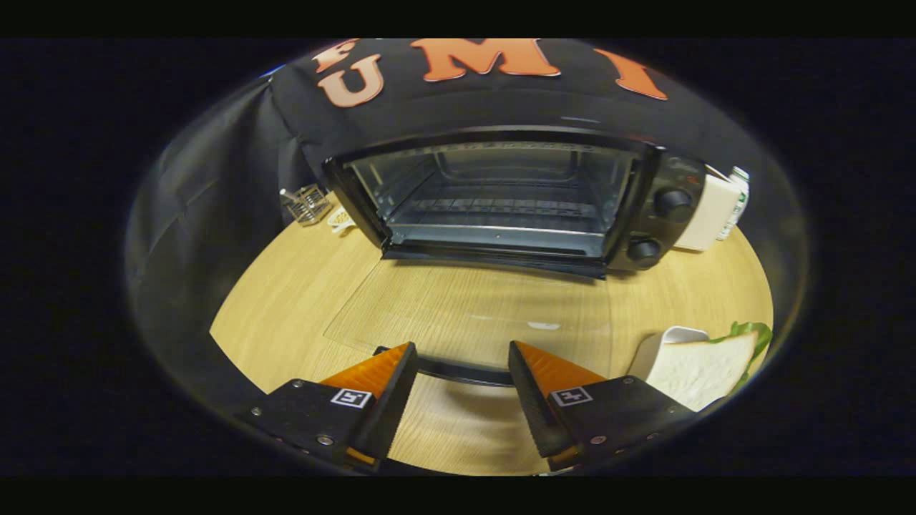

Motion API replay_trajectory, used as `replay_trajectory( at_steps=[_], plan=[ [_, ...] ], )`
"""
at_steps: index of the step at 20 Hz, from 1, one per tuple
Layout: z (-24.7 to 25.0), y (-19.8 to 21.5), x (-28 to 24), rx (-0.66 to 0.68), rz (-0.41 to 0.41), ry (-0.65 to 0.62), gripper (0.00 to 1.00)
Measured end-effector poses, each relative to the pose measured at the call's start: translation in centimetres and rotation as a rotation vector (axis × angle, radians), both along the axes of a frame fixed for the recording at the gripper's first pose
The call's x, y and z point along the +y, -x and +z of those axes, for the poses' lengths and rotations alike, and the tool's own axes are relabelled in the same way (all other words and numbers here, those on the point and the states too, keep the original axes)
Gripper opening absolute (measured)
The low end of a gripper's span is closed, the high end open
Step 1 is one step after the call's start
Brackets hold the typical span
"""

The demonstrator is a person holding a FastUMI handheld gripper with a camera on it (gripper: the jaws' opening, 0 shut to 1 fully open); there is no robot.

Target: Open the toaster oven, put the food inside, and close the toaster oven door.

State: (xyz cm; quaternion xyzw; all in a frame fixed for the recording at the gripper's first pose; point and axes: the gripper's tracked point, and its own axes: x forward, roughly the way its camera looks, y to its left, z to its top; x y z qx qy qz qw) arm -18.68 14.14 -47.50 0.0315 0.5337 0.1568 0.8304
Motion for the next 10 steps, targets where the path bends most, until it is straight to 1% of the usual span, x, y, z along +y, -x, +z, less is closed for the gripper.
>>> replay_trajectory(
  at_steps=[3, 5, 6, 8, 10],
  plan=[
    [3.3, -1.0, -2.8, -0.068, -0.038, -0.008, 0.76],
    [5.2, -1.8, -5.3, -0.112, -0.052, 0.023, 0.8],
    [5.9, -2.1, -6.8, -0.122, -0.065, 0.041, 0.83],
    [7.4, -2.4, -9.6, -0.114, -0.12, 0.033, 0.89],
    [8.2, -3.0, -11.8, -0.112, -0.189, 0.0, 0.9]
  ],
)
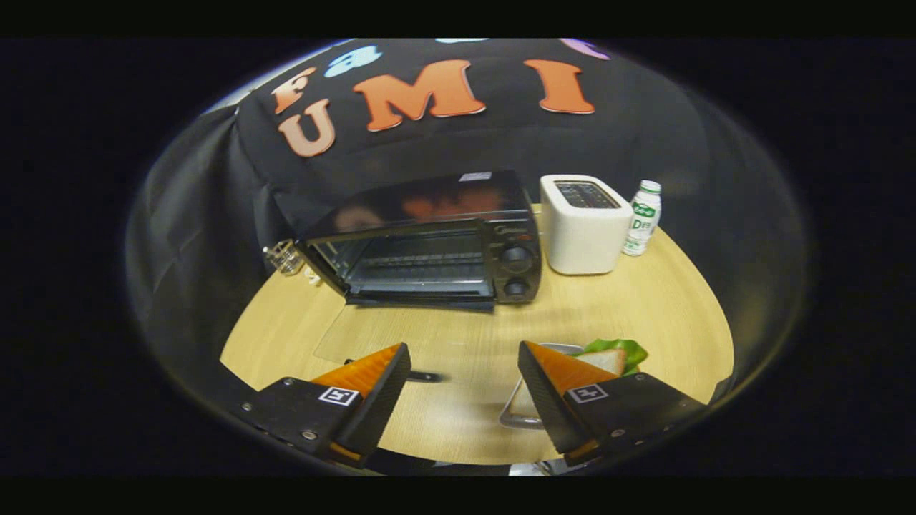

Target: Open the toaster oven, put the food inside, and close the toaster oven door.

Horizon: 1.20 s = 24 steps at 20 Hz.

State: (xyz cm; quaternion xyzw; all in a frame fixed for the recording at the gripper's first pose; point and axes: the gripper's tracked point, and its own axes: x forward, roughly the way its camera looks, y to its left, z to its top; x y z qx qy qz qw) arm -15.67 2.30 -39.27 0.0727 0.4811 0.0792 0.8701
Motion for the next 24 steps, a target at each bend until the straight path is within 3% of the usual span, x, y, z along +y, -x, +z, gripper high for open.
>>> replay_trajectory(
  at_steps=[8, 11, 15, 19, 22, 24],
  plan=[
    [-1.8, 0.9, -10.6, 0.073, -0.187, 0.099, 0.91],
    [-3.7, 1.5, -12.8, 0.089, -0.21, 0.12, 0.91],
    [-7.9, 4.5, -12.9, 0.256, -0.279, 0.035, 0.91],
    [-10.4, 5.3, -11.7, 0.282, -0.333, -0.121, 0.89],
    [-10.8, 5.2, -10.7, 0.31, -0.378, -0.233, 0.63],
    [-10.4, 5.2, -10.4, 0.315, -0.373, -0.256, 0.51]
  ],
)
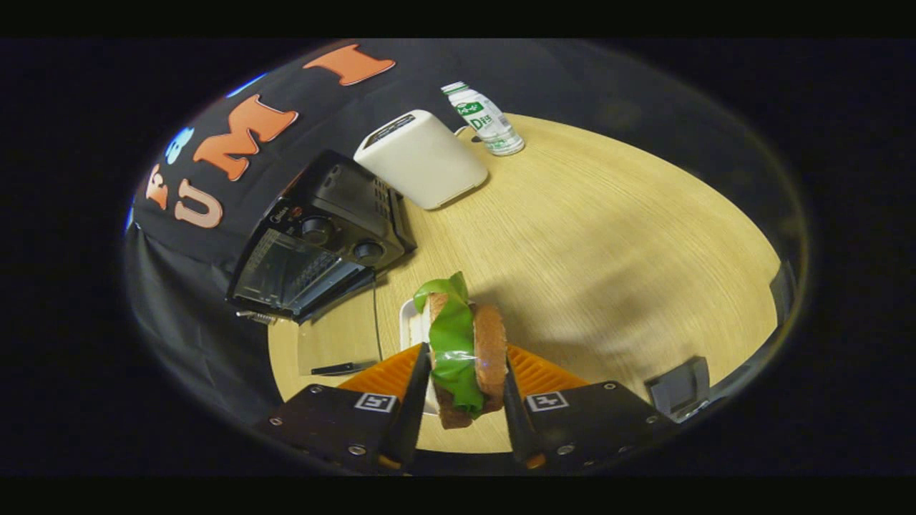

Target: Open the toaster oven, put the food inside, and close the toaster oven door.

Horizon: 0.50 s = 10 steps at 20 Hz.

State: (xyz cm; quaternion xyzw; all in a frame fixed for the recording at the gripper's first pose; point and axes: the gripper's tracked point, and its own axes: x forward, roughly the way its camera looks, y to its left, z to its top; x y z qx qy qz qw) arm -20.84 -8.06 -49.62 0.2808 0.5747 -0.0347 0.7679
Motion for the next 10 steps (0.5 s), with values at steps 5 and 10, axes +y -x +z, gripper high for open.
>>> replay_trajectory(
  at_steps=[5, 10],
  plan=[
    [1.5, -0.8, -0.5, -0.014, 0.013, 0.029, 0.31],
    [5.3, -4.1, 0.4, -0.12, -0.025, -0.008, 0.31]
  ],
)
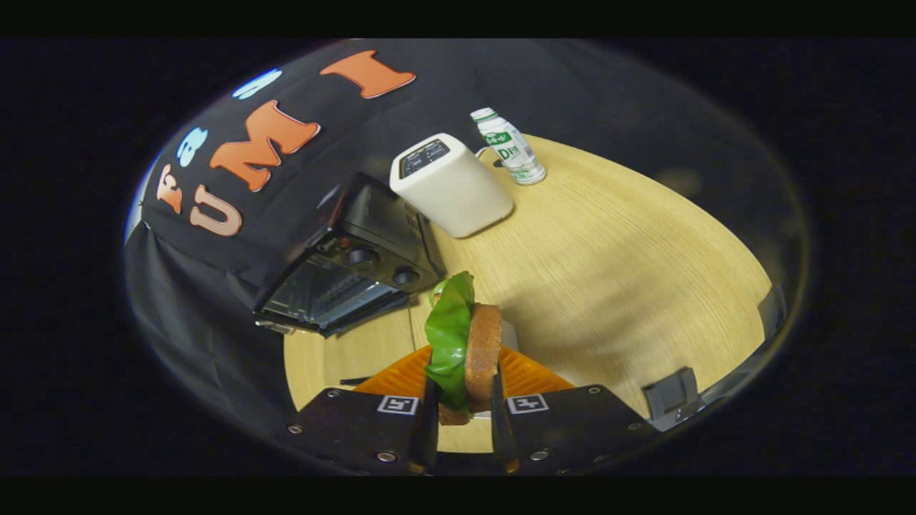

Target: Open the toaster oven, put the food inside, and close the toaster oven door.

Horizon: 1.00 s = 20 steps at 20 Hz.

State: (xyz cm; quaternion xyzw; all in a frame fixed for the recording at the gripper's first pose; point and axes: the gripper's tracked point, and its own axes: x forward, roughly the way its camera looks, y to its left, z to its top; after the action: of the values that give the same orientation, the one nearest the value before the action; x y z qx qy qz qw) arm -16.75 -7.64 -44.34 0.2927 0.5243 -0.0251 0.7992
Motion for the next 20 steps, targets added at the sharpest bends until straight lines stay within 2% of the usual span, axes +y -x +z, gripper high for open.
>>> replay_trajectory(
  at_steps=[5, 14, 20],
  plan=[
    [2.4, -2.5, 4.6, -0.079, -0.006, -0.125, 0.31],
    [1.8, -6.4, 15.0, -0.12, 0.02, -0.274, 0.31],
    [-0.3, -10.0, 20.4, -0.146, -0.034, -0.323, 0.31]
  ],
)
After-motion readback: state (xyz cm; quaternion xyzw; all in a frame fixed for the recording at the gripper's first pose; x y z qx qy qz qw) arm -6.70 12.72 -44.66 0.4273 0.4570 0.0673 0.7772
